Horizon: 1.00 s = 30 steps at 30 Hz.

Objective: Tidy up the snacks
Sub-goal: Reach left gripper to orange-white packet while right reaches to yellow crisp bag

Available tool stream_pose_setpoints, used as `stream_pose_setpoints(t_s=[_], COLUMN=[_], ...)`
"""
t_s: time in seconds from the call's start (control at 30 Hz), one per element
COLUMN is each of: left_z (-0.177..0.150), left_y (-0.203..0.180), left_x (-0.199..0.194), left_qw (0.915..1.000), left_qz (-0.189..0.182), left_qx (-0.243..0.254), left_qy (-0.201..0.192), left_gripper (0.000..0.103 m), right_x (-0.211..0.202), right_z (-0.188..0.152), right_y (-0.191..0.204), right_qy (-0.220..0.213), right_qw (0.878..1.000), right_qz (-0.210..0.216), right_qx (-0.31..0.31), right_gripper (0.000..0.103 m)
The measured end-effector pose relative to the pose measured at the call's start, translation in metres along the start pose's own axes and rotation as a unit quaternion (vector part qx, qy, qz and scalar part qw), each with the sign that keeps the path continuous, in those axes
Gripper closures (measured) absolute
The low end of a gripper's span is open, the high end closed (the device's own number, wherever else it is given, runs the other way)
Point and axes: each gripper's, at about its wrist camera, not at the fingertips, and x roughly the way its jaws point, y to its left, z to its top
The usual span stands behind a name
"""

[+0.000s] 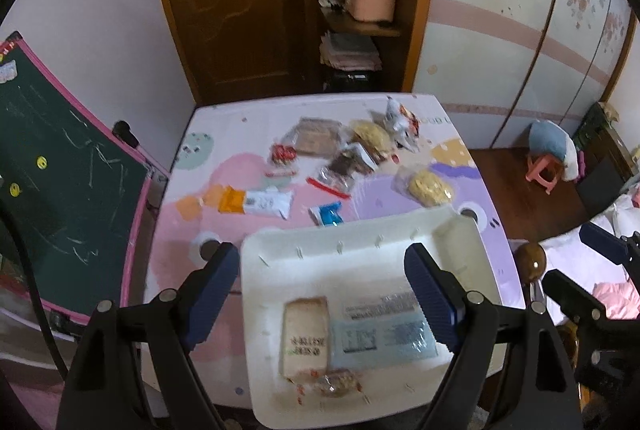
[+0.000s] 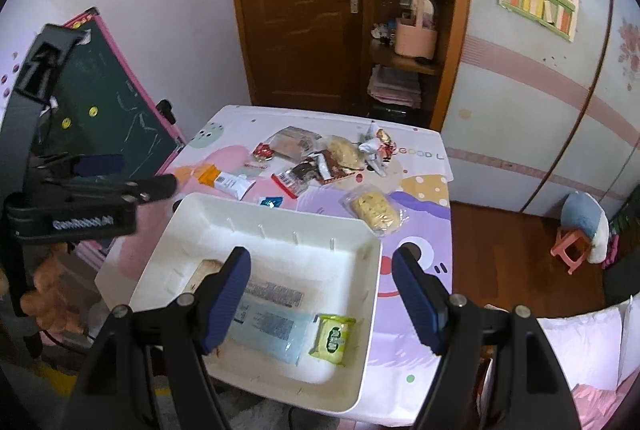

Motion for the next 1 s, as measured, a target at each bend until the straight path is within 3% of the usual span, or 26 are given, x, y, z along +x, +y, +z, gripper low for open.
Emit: stream_pose_setpoints(t_s=[0.4,0.57,0.77,1.0], left_z=[0.037,0.059,0.077,0.085], left_y=[0.054,0.082,0.113,0.124], left_x=[0.028,0.068,0.143,0.224], left_qw=[0.9998,0.9995,0.9938,0.9820], left_qz=[0.006,-0.018,-0.033,-0.007], left_qx=[-0.016,-0.012,-0.062,-0.113], left_qy=[-0.012,0.022,0.087,0.151], left_gripper=[0.019,0.019,0.019,0.019], right_x=[0.045,0.075,0.135,0.222], right_z=[0.034,0.054,0.078,0.085], right_y=[-0.024,-0.043,-0.072,-0.100], right_qy=[0.034,0.050,0.084,0.157], right_qw=[0.998,0.996,0.994,0.985], right_qz=[0.014,-0.004,-0.043,-0.029], right_qx=[0.056,0.071,0.055,0.064], right_gripper=[0.030,0.030,0.030,0.030])
